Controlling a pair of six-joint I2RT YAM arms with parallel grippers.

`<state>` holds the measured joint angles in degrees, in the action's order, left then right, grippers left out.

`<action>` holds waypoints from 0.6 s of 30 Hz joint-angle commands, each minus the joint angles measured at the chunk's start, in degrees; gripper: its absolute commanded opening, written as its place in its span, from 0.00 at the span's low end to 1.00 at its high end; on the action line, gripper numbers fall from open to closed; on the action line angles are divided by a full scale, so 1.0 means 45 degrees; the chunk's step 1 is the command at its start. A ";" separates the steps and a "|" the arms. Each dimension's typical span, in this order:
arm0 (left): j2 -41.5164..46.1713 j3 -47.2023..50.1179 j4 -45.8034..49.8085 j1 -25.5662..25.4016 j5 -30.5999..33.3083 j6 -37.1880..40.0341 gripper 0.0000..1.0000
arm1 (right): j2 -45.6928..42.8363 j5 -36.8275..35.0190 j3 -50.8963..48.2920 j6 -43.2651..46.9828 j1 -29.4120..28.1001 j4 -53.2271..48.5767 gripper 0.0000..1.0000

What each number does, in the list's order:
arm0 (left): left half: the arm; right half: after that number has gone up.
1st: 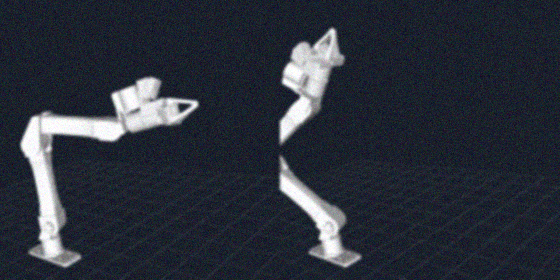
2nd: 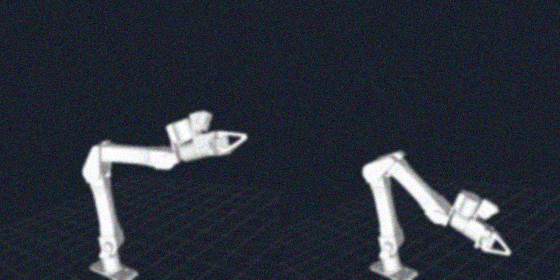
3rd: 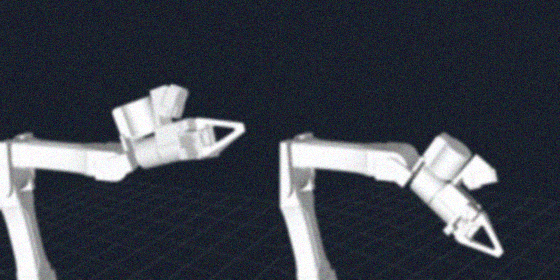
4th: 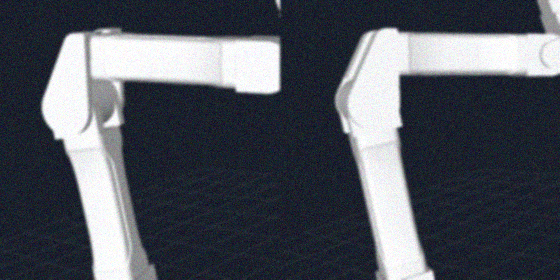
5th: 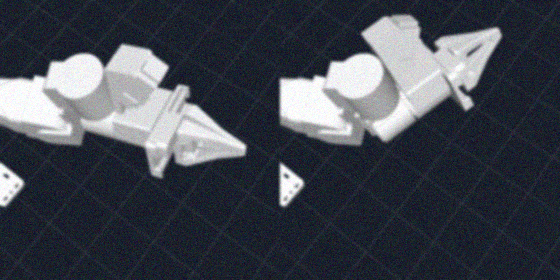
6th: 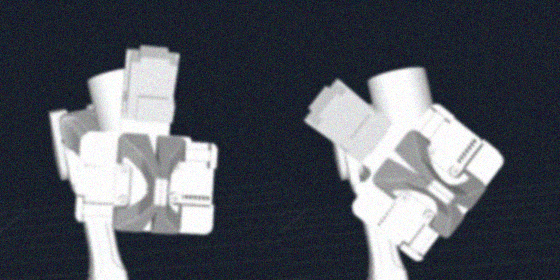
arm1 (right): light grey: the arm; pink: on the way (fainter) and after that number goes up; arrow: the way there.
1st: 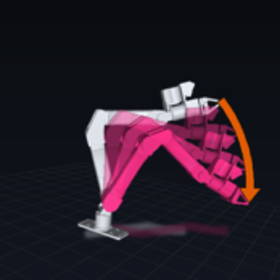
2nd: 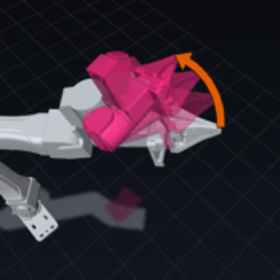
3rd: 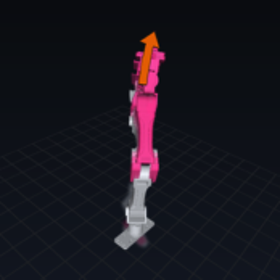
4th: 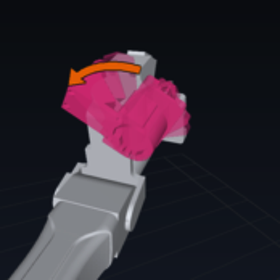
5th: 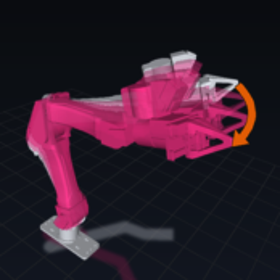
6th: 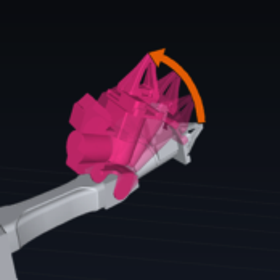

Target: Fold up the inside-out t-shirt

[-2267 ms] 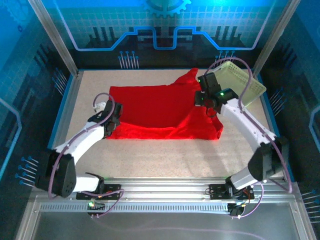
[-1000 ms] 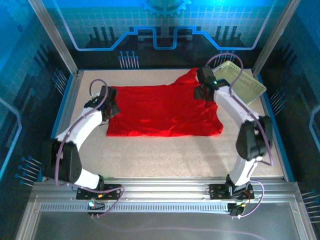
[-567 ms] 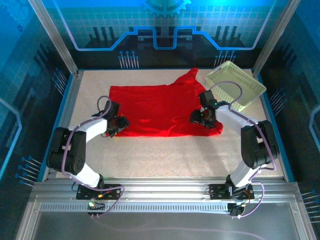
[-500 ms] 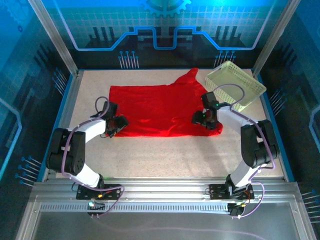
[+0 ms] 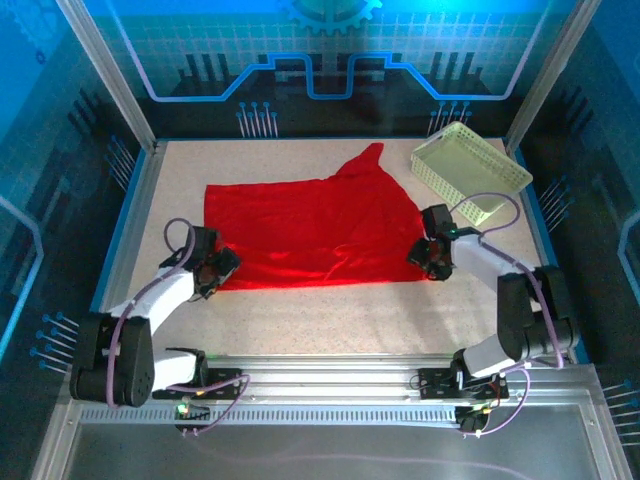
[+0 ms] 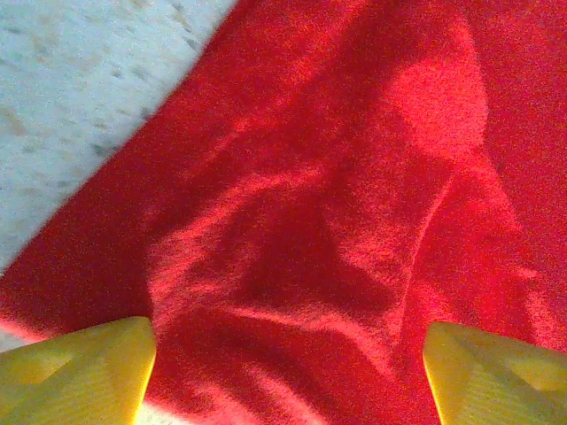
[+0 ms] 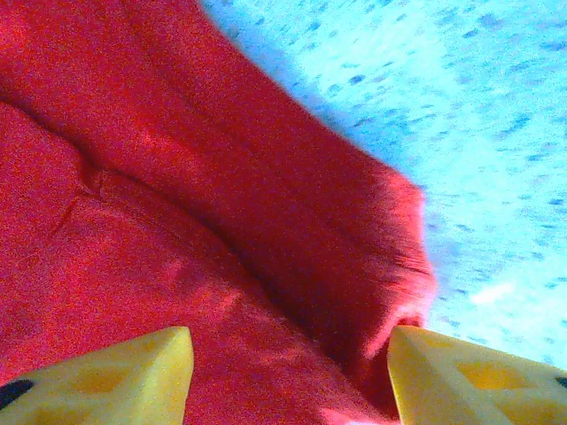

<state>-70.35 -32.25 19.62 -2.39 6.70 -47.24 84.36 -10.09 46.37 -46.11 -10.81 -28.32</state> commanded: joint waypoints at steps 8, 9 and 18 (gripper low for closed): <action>-0.0566 -0.3059 0.0747 -0.0387 -0.1057 0.1505 0.81 | -0.0282 -0.0124 0.3119 0.2663 -0.1934 -0.0119 0.64; -0.1343 -0.3632 0.0688 -0.0521 -0.1391 0.1660 0.81 | 0.0279 0.0264 0.3557 0.2885 -0.1934 0.0051 0.63; -0.5974 -0.5624 -0.0350 -0.1535 -0.2706 0.1091 0.80 | 0.5755 0.1394 0.7649 0.2518 -0.2151 -0.0655 0.65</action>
<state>-95.33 -56.95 18.06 -8.62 -2.48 -41.71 106.80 -5.26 78.59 -33.82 -19.90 -27.51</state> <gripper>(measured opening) 0.797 0.644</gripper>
